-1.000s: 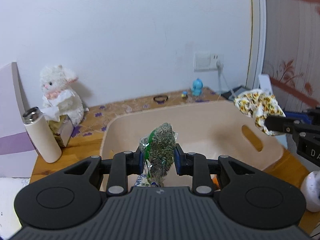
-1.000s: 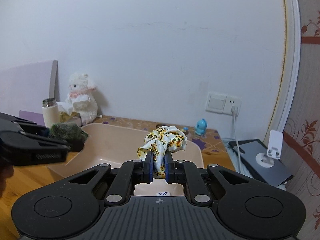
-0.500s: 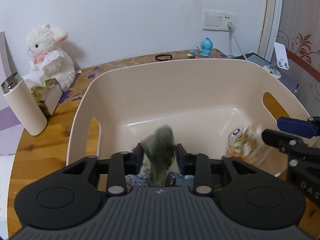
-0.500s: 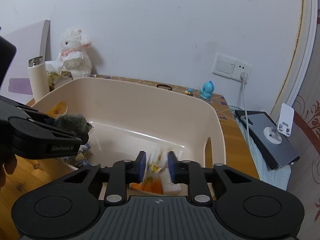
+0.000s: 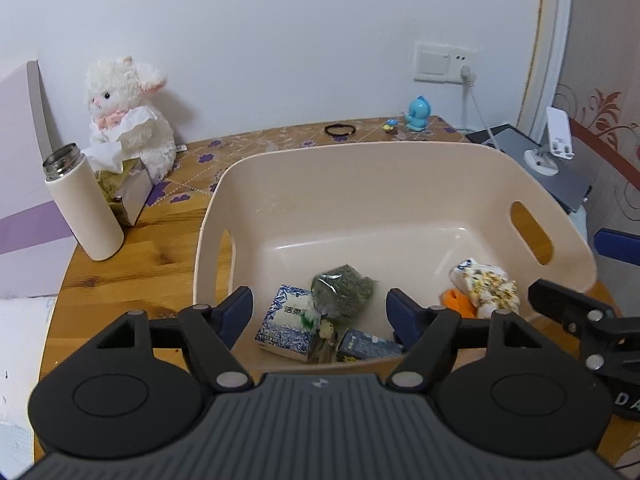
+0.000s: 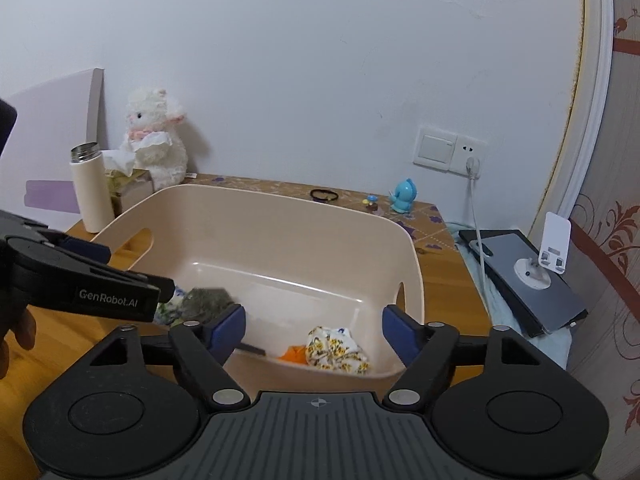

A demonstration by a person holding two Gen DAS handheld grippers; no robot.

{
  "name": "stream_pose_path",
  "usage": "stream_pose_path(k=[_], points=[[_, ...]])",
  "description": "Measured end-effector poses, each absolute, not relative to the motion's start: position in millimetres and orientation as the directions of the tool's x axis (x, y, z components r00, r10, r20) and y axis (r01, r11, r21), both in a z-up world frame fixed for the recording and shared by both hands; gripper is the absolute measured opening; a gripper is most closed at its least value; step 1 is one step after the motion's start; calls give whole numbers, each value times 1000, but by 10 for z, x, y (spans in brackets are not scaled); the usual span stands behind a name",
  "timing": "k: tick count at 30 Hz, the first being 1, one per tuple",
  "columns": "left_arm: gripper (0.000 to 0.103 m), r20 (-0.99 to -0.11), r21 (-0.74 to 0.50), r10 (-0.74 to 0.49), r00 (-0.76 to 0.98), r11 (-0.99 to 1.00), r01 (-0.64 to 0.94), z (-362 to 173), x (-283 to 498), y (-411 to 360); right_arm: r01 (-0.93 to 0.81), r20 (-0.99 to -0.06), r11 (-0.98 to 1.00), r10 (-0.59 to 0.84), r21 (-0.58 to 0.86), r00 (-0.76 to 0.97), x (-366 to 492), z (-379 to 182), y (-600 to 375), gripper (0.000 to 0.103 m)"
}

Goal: Organize objects

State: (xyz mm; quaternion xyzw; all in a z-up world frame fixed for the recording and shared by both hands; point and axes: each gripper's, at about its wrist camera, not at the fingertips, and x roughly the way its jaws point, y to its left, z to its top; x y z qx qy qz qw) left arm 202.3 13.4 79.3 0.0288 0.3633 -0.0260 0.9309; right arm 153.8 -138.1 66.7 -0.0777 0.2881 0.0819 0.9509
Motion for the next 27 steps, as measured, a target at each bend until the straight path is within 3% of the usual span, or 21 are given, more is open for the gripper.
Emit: stream_pose_path(k=[12, 27], points=[[89, -673, 27, -23, 739, 998, 56, 872, 1559, 156, -209, -549, 976, 138, -68, 824, 1117, 737, -1420, 87], [91, -664, 46, -20, 747, 997, 67, 1094, 999, 179, -209, -530, 977, 150, -53, 835, 662, 870, -1469, 89]])
